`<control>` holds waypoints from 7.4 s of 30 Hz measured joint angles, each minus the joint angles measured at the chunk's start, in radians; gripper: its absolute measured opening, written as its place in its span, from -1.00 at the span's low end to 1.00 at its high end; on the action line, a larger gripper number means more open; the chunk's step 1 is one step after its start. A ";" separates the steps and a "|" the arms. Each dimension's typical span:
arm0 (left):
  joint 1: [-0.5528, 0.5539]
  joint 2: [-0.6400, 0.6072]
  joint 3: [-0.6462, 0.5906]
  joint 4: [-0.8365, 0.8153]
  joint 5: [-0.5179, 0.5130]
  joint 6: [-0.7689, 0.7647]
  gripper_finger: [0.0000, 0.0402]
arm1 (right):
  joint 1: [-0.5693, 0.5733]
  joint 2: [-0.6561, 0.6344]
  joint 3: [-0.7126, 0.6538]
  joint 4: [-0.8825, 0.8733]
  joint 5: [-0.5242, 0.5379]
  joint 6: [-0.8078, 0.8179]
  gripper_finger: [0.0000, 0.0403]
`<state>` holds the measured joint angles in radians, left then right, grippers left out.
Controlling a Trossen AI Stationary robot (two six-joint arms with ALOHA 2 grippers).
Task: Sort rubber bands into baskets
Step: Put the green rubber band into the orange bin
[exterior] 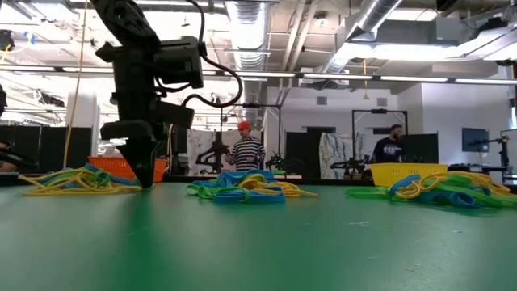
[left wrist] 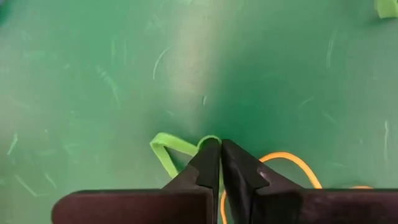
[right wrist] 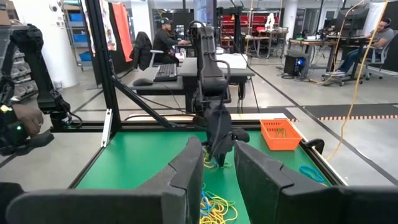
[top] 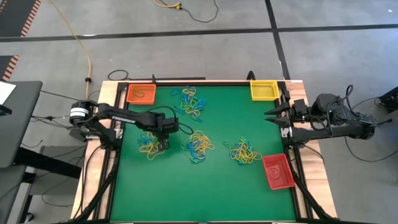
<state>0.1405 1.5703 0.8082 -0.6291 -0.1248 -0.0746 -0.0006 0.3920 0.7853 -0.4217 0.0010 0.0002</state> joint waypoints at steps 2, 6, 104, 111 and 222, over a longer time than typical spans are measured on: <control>0.002 0.000 0.000 0.001 0.006 0.001 -1.00 | 0.000 0.000 0.000 0.000 0.000 0.000 -0.37; 0.002 0.000 0.000 0.001 0.006 0.002 -1.00 | 0.000 0.000 0.000 0.000 0.000 0.000 -0.37; 0.807 -0.325 0.084 -0.072 -0.123 0.264 -0.86 | 0.000 0.000 0.000 -0.016 0.000 0.000 -0.37; 0.809 -0.325 0.084 -0.075 -0.131 0.247 -0.49 | 0.000 0.000 0.000 -0.016 0.000 0.000 -0.37; 0.339 -0.114 0.378 -0.344 -0.373 0.279 -1.00 | 0.000 0.000 0.000 -0.020 0.000 0.000 -0.37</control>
<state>0.4799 1.4559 1.1866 -0.9729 -0.4977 0.2049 -0.0002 0.3923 0.7854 -0.4419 0.0009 0.0002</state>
